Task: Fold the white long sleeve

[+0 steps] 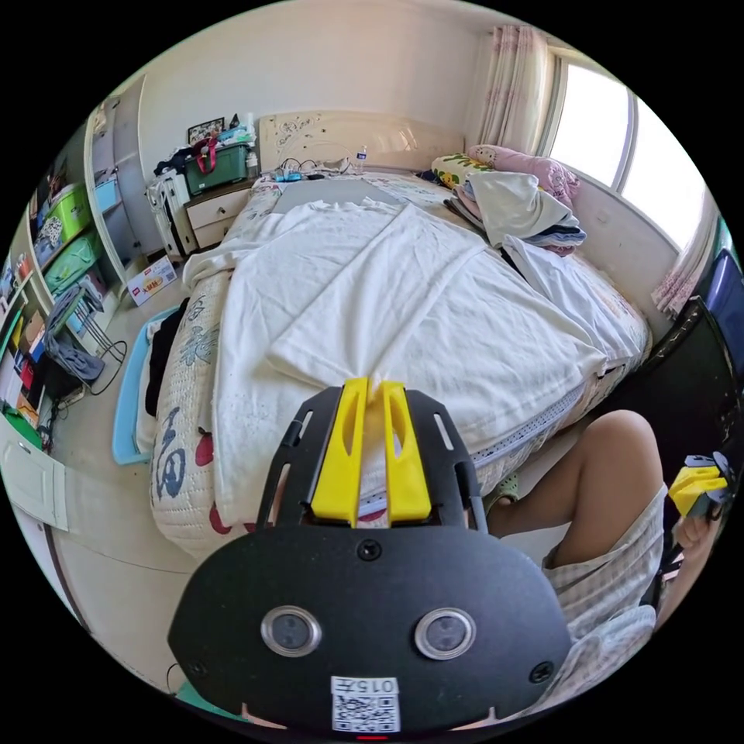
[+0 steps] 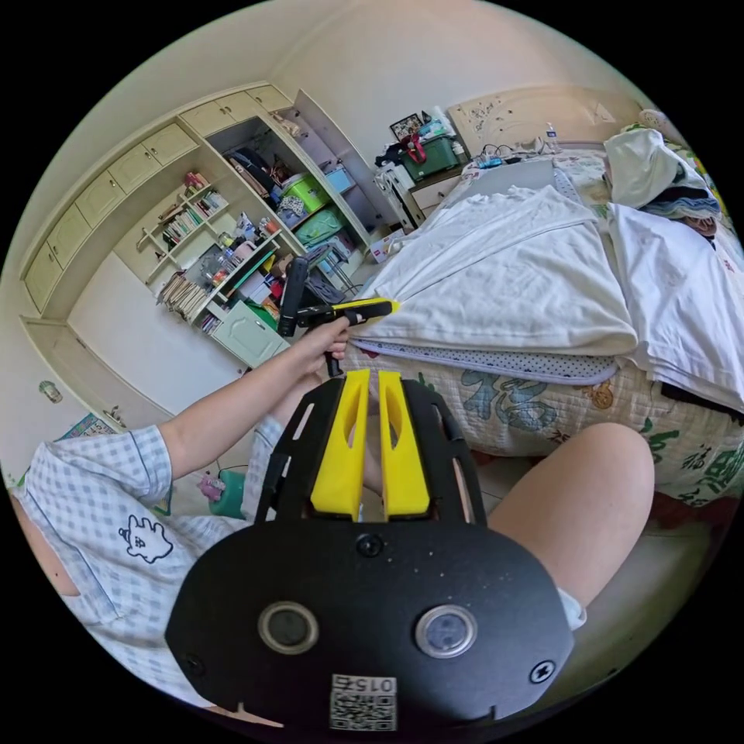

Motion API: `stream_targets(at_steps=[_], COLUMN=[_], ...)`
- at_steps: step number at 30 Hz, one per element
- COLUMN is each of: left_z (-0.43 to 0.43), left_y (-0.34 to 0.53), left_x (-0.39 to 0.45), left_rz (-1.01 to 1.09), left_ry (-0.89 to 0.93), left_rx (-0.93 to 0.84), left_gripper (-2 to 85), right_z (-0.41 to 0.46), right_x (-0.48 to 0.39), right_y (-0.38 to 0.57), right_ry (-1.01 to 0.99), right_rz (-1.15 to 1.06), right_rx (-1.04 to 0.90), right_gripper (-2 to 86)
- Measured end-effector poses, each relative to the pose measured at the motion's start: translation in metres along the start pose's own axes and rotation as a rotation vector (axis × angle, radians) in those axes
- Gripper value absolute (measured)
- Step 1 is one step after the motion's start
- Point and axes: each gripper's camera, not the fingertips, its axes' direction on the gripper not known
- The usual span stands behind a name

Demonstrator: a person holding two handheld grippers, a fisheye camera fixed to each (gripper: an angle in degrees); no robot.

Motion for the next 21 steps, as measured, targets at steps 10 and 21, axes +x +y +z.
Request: stream_targets(at_steps=[10, 21], left_z=[-0.018, -0.115], left_y=[-0.011, -0.077], left_x=[-0.025, -0.129], left_rz=[0.053, 0.047], left_ry=[0.064, 0.387], left_rx=[-0.022, 0.324], left_gripper=[3.4, -0.2], right_z=[0.039, 0.104], right_x=[-0.027, -0.059], right_y=[-0.030, -0.221], right_ry=[0.091, 0.346], right_rz=[0.028, -0.005], right_rx=[-0.020, 0.110], right_gripper=[-0.4, -0.5])
